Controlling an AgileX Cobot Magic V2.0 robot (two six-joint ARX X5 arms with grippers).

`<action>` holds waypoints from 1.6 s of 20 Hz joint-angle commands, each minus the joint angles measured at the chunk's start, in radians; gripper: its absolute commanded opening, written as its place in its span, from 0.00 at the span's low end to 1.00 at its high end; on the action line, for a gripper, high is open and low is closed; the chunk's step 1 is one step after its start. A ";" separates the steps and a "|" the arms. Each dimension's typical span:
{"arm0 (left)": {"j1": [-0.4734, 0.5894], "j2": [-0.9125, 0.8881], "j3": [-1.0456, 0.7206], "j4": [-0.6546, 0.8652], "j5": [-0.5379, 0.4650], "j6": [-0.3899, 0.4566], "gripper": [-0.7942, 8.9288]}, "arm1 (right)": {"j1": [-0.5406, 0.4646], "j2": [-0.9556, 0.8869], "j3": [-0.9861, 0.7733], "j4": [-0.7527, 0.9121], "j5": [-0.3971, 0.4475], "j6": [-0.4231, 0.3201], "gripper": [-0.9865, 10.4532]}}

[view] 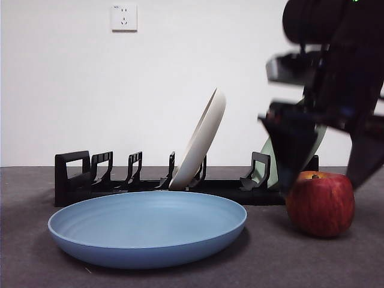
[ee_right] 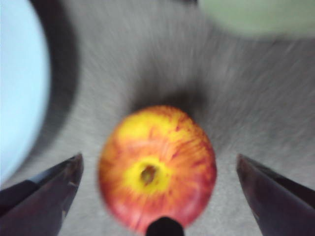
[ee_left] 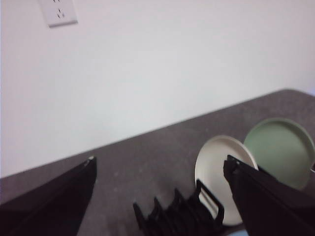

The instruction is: Take the blue plate from the plate rack,put the plate on the table,take the apple from the table,put the apple in the plate

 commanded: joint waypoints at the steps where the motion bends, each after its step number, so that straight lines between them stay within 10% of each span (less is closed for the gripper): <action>1: 0.003 -0.001 -0.005 -0.026 0.000 -0.039 0.53 | 0.003 0.062 0.002 0.015 0.002 -0.008 0.58; 3: 0.003 -0.002 -0.005 -0.033 0.000 -0.046 0.53 | 0.003 0.100 0.002 0.027 0.003 -0.007 0.55; 7: 0.003 -0.002 -0.005 -0.046 0.000 -0.046 0.53 | 0.002 0.116 0.002 0.047 0.000 -0.001 0.08; 18: 0.003 0.000 -0.005 -0.053 -0.006 -0.056 0.53 | 0.173 -0.025 0.237 -0.063 -0.025 0.025 0.08; 32: 0.003 0.000 -0.005 -0.169 -0.077 -0.057 0.53 | 0.371 0.372 0.423 -0.010 -0.028 0.023 0.08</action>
